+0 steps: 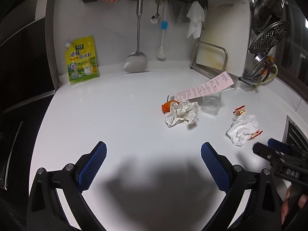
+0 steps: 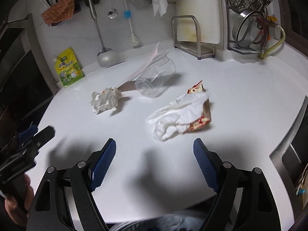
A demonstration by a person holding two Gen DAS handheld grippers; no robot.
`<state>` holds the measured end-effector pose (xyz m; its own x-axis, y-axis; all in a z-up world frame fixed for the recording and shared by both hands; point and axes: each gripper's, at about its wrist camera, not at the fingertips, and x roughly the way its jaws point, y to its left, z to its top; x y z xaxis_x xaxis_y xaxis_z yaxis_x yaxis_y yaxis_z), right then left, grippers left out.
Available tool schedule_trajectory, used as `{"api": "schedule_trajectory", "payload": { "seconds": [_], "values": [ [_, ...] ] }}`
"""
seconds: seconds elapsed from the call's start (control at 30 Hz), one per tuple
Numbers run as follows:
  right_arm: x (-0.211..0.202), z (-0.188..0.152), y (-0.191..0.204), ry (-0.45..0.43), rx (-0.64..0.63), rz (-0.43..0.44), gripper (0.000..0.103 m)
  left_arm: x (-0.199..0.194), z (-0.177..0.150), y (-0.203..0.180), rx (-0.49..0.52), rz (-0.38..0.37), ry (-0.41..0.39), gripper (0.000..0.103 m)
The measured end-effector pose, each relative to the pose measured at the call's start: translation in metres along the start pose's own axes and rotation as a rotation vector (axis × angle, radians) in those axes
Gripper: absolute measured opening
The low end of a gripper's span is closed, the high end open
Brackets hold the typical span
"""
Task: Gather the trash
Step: 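Move both open tools back over the counter toward the remaining items, then grasp the white tissue with the right tool while the left tool grasps the crumpled paper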
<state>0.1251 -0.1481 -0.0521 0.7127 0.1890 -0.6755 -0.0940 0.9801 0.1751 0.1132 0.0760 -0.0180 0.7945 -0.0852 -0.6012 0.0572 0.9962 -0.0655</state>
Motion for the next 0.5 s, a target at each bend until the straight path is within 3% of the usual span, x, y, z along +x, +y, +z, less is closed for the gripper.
{"api": "schedule_trajectory", "payload": {
  "seconds": [0.43,0.5],
  "values": [
    [0.061,0.024,0.020,0.077,-0.115,-0.166,0.078,0.016,0.003,0.006,-0.019,-0.026,0.030,0.097],
    [0.066,0.024,0.017,0.086,-0.113,-0.181,0.071,0.016,0.003,0.006,-0.021,-0.030,0.030,0.097]
  ]
}}
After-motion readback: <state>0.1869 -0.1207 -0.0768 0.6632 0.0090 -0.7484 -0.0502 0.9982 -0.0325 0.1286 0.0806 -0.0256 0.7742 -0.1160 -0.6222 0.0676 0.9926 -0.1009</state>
